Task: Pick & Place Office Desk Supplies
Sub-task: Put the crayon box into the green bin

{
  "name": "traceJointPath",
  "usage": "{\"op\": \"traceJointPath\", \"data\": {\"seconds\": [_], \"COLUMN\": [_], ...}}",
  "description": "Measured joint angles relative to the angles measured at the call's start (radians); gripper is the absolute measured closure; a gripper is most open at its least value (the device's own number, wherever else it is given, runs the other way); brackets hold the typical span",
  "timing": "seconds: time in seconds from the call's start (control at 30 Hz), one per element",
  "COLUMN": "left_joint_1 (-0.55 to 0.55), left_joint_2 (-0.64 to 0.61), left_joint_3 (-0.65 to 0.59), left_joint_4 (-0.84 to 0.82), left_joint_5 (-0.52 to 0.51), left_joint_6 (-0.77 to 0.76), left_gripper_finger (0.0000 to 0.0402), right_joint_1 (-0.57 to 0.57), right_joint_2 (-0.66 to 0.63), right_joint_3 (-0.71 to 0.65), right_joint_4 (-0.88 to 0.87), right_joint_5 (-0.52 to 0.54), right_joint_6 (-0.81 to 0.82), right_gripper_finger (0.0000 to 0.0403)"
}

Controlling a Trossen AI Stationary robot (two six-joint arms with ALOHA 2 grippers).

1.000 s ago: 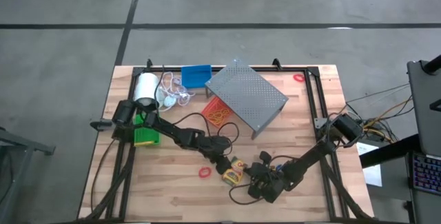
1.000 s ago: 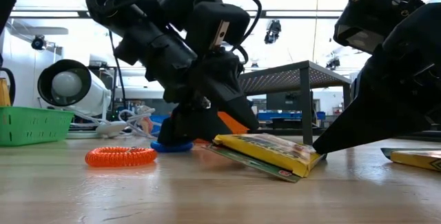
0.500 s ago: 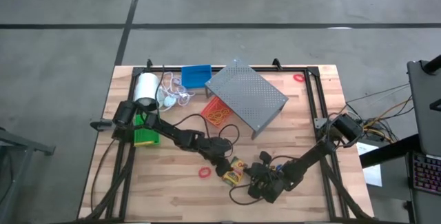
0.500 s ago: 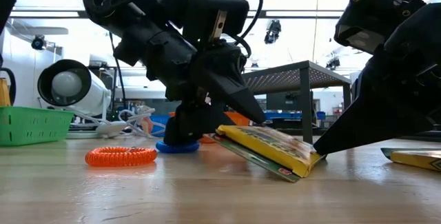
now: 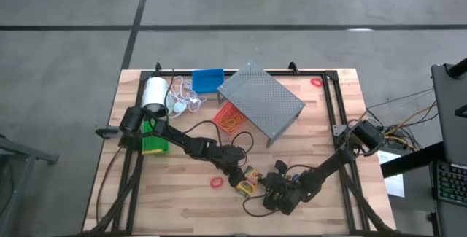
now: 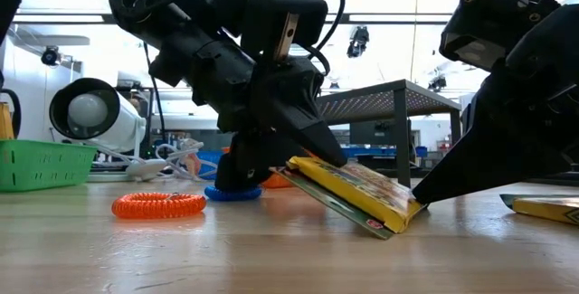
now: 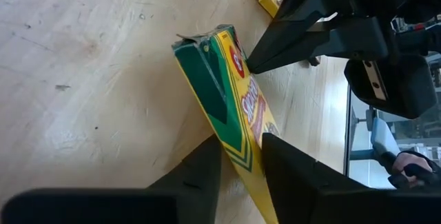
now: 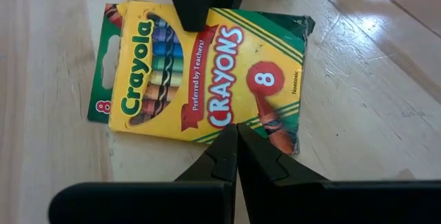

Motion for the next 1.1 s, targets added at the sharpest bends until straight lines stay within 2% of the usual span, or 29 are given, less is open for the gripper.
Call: {"op": "traceJointPath", "data": {"seconds": [0.17, 0.4, 0.77, 0.9, 1.1], "left_joint_1": [0.000, 0.000, 0.000, 0.000, 0.000], "left_joint_2": [0.000, 0.000, -0.001, -0.001, -0.002], "left_joint_3": [0.000, 0.000, 0.000, 0.001, 0.001], "left_joint_4": [0.000, -0.001, -0.003, -0.014, -0.018], "left_joint_5": [0.000, 0.002, 0.004, 0.005, 0.008], "left_joint_6": [-0.004, -0.007, -0.003, 0.001, 0.001], "left_gripper_finger": [0.0328, 0.0348, 0.0352, 0.0352, 0.0353], "right_joint_1": [0.000, 0.000, 0.005, 0.026, 0.035], "right_joint_2": [0.000, 0.000, -0.013, -0.056, -0.139], "right_joint_3": [0.000, 0.000, -0.001, -0.001, -0.002], "right_joint_4": [0.000, 0.001, -0.002, -0.012, -0.017], "right_joint_5": [0.000, 0.000, 0.008, 0.063, 0.078], "right_joint_6": [0.000, 0.000, -0.046, -0.104, -0.139], "right_gripper_finger": [0.0395, 0.0395, 0.0394, 0.0394, 0.0394]}}
